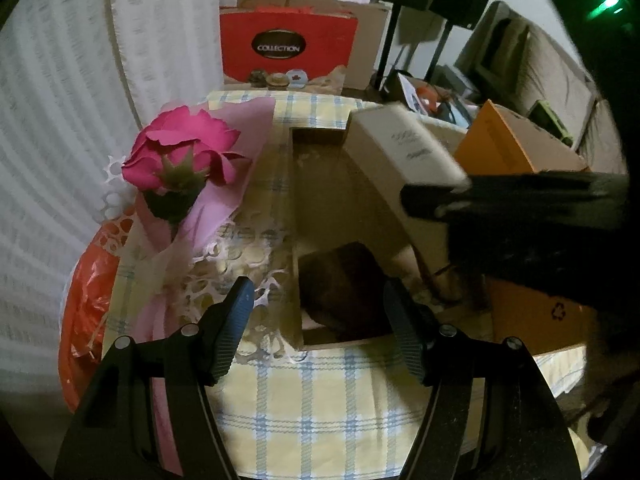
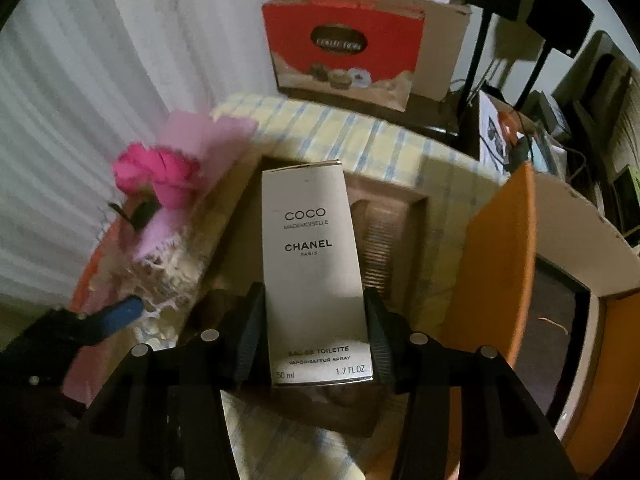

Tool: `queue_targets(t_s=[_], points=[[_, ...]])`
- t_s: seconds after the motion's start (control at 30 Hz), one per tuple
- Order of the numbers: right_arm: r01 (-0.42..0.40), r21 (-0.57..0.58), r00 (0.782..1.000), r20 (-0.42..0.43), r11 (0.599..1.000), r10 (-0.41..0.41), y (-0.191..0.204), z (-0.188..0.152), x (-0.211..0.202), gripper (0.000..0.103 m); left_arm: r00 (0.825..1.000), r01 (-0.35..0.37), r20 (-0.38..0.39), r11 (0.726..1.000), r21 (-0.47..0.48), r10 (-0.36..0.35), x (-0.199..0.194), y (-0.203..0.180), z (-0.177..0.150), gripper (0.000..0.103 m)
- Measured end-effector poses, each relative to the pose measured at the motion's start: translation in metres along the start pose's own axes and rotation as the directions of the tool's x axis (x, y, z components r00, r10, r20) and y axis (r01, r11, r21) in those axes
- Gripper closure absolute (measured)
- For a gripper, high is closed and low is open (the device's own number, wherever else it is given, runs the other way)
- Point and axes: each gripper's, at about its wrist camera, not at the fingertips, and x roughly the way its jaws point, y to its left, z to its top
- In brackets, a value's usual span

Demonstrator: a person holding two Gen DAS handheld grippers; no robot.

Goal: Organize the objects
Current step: 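Carry the perfume box into the orange box and open the right tool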

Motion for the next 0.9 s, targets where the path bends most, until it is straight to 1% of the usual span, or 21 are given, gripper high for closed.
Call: queue_targets(t_s=[0.1,0.33,0.5,0.6,0.67,0.8,0.9], points=[[-0.006,0.012,1.000,0.024,1.000,0.006,-0.004,0.002,-0.014,0.053,1.000,0.008,-0.005,1.000,-0.002,-0.008,0.001,-0.004,0.002,0.032],[-0.013,0.029,0.998,0.063,1.000,0.011,-0.013,0.002,-0.038,0.053,1.000,0.013,-0.023,1.000,0.007,-0.013,0.009,-0.017,0.012,0.029],[-0.025,0.048,0.996,0.086,0.999,0.020,-0.024,-0.003,-0.054,0.053,0.999,0.004,-0.035,1.000,0.026,-0.003,0.019,-0.032,0.020,0.029],[-0.020,0.063,0.994,0.107,0.998,0.013,-0.035,-0.007,-0.068,0.053,0.999,-0.015,-0.040,0.999,0.036,0.017,0.029,-0.040,0.026,0.029],[-0.012,0.078,0.993,0.121,0.997,0.002,-0.045,-0.011,-0.080,0.053,0.999,-0.023,-0.048,0.999,0.041,0.025,0.037,-0.046,0.031,0.029],[0.010,0.114,0.990,0.138,0.993,-0.025,-0.067,-0.018,-0.100,0.053,0.997,-0.010,-0.079,0.999,0.034,0.013,0.050,-0.054,0.037,0.031],[0.021,0.147,0.988,0.150,0.989,-0.044,-0.087,-0.023,-0.115,0.053,0.996,-0.022,-0.091,0.999,0.047,0.026,0.058,-0.062,0.039,0.031]])
